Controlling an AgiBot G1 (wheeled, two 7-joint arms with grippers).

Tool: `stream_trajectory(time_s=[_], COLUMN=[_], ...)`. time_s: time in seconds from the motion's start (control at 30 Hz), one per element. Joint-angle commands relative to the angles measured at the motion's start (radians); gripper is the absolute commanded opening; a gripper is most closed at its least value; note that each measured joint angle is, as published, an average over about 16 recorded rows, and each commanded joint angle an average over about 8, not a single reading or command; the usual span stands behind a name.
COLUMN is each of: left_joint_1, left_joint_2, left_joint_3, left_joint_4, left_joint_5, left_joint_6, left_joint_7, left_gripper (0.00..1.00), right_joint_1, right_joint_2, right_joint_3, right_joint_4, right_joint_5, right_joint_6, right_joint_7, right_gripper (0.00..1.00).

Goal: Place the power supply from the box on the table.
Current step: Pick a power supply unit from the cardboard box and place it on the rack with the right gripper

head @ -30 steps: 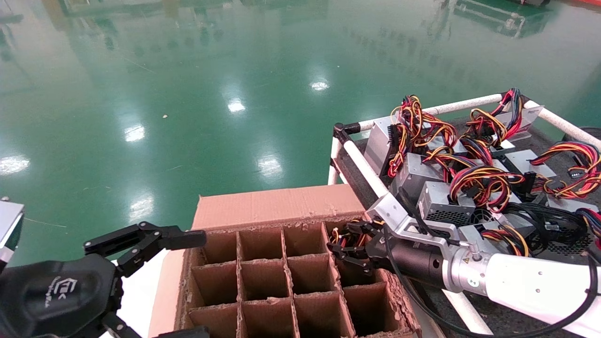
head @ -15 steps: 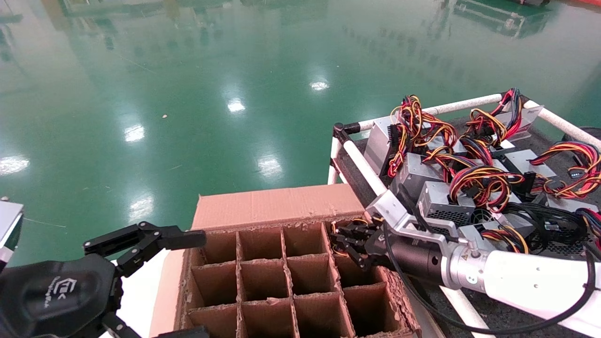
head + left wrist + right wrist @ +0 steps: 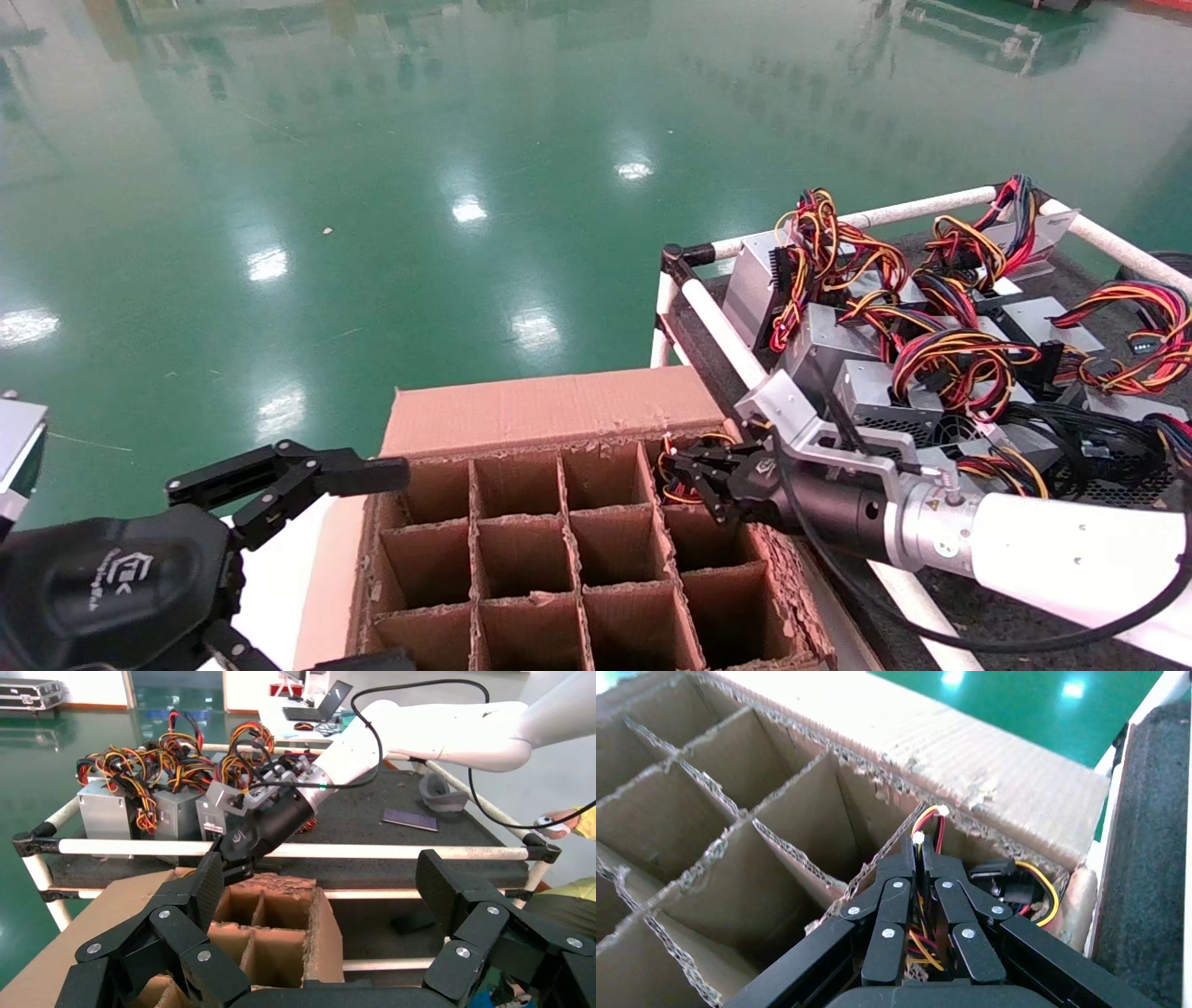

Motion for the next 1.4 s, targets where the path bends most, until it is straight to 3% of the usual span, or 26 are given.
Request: stream_trajectory(time_s=[0.03, 0.47, 0.93, 1.17, 1.4], left_joint_1=[0.000, 0.000, 0.000, 0.000, 0.000], left_joint_2=[0.000, 0.000, 0.000, 0.000, 0.000], left_joint_3=[0.000, 0.000, 0.000, 0.000, 0.000], left_joint_4=[0.000, 0.000, 0.000, 0.000, 0.000], left_joint_5=[0.000, 0.000, 0.000, 0.000, 0.000], left_joint_6=[0.000, 0.000, 0.000, 0.000, 0.000], left_joint_7=[0.000, 0.000, 0.000, 0.000, 0.000], left_gripper=[1.00, 1.00, 1.00, 1.00, 1.00], right_joint_1=[0.004, 0.087, 0.300, 0.402, 0.492], right_joint_2=[0.003, 0.079, 0.189, 0.271, 0.359], right_joint_3=[0.004, 0.088, 0.194, 0.253, 0.306], right_joint_4=[0.002, 0.014, -0.042, -0.124, -0.276], right_joint_5=[0.009, 0.171, 0.346, 0.425, 0.486], right_joint_6=[-0.006, -0.119, -0.260, -0.345, -0.452], right_joint_7=[0.001, 0.091, 0.256, 0.282, 0.242], right_gripper=[0.00, 0.00, 0.00, 0.00, 0.00])
